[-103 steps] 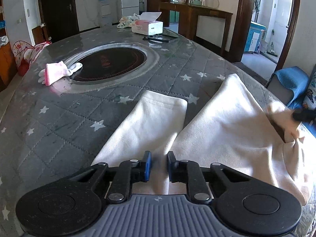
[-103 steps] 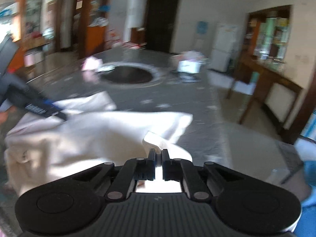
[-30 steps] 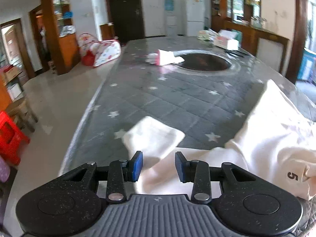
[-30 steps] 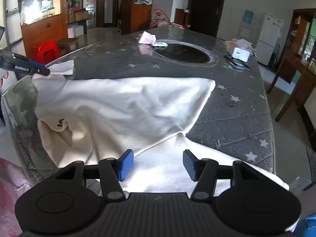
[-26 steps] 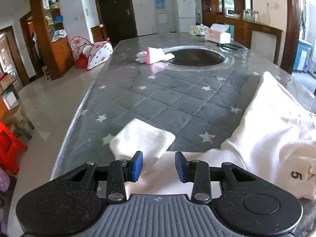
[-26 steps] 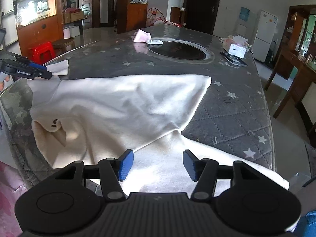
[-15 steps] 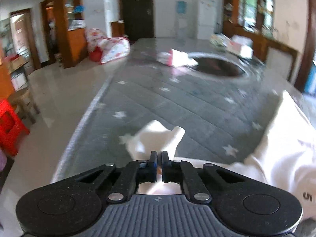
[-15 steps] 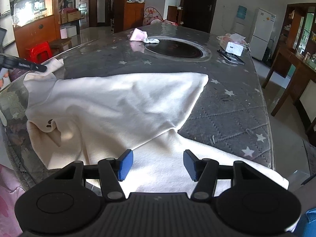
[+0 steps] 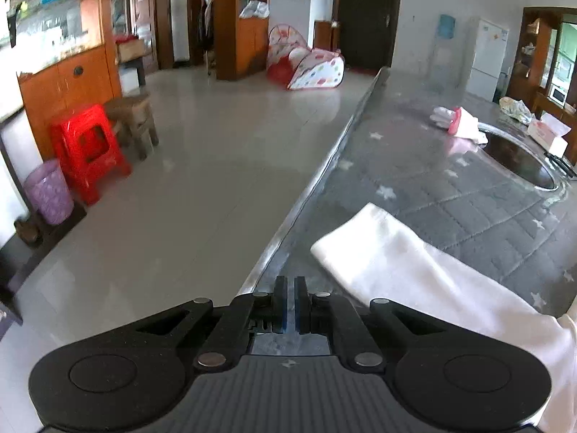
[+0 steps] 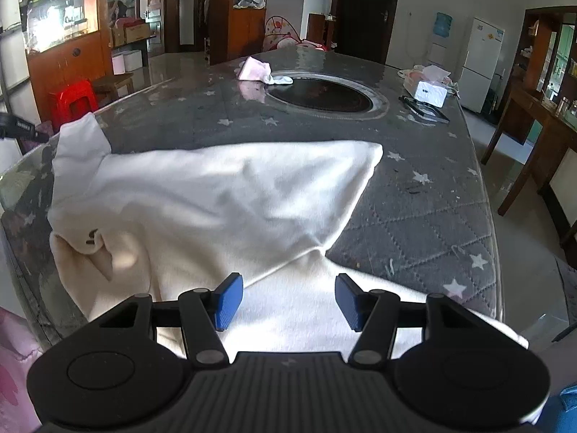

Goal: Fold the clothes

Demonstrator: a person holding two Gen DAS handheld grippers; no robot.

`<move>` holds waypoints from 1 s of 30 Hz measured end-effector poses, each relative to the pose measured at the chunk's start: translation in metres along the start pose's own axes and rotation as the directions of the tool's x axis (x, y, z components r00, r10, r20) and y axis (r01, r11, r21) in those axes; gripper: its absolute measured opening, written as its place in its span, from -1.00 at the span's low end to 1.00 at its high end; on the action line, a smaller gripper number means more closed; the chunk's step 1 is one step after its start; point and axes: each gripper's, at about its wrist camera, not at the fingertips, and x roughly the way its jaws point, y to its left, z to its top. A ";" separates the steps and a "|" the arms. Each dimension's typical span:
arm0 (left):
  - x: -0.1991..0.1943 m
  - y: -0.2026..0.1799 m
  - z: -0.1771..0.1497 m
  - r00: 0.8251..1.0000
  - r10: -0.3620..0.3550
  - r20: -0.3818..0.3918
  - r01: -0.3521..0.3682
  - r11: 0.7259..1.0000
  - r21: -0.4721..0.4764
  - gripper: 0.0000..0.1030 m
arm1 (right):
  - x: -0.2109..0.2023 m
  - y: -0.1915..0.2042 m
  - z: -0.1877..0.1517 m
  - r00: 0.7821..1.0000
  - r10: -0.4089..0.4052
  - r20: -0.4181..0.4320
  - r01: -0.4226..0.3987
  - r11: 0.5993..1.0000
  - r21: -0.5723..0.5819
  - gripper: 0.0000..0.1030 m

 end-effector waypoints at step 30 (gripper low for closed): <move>0.009 -0.257 -0.011 0.795 -0.554 -0.250 0.602 0.666 0.440 -0.30 | 0.122 -0.054 0.135 0.997 0.081 -0.001 -0.079 0.980 0.184 0.03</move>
